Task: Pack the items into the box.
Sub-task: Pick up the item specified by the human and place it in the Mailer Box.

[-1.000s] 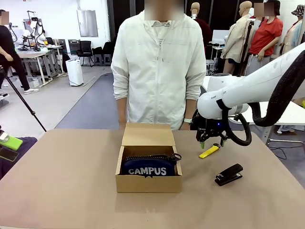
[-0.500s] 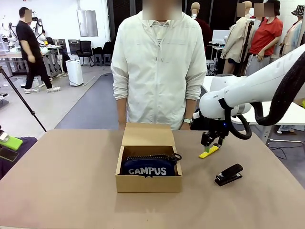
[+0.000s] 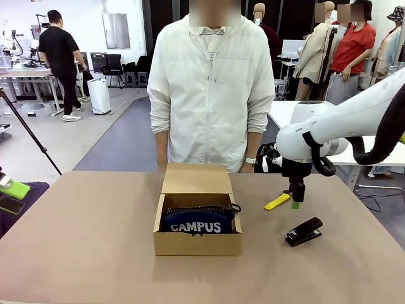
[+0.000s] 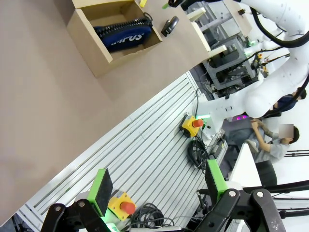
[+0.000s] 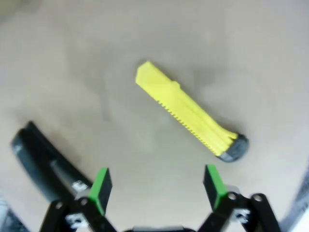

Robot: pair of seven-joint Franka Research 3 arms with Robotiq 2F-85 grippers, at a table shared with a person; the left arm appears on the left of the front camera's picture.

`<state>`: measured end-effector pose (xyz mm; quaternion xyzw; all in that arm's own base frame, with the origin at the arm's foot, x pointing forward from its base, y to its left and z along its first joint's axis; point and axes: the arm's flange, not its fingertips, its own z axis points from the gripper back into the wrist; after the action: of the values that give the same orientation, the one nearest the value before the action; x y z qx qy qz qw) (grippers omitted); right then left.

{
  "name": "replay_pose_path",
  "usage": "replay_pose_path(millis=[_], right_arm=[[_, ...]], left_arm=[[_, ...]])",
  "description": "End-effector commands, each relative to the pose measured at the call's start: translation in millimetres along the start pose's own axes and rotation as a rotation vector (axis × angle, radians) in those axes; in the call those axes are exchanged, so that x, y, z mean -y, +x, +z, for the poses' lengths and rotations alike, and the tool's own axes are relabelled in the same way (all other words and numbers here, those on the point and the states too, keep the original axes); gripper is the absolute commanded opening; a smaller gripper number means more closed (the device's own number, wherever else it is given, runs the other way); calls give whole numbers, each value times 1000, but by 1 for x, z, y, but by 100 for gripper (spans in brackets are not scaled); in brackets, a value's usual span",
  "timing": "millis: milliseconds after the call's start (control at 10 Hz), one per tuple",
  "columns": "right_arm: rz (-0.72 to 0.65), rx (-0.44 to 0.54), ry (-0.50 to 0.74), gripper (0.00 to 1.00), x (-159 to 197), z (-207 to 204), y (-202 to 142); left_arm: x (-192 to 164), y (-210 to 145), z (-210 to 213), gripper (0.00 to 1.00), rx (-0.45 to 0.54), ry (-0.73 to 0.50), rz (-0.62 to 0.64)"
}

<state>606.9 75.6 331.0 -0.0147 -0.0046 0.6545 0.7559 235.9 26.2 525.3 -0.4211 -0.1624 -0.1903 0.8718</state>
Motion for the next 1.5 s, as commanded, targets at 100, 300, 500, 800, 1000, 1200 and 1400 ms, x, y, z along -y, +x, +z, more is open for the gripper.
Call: replay_pose_path(millis=[100,300,500,800,1000,1200,1400], right_arm=[[917,208,-7,100,-8,2,-9],[829,303,-9,100,4,0,-1],[481,60,-45,100,-3,0,6],[567,112,-84,100,3,-7,5],[694,105,-103,100,19,-8,14],[756,55,-76,100,36,-7,23],[791,18,-19,100,47,-13,34]], left_arm=[[-3,-3,-1,100,2,3,-13],[-3,-3,-1,100,2,3,-13],[-3,-3,-1,100,2,3,-13],[-3,-3,-1,100,2,3,-13],[-3,-3,-1,100,2,3,-13],[-3,-3,-1,100,2,3,-13],[-3,-3,-1,100,2,3,-13]])
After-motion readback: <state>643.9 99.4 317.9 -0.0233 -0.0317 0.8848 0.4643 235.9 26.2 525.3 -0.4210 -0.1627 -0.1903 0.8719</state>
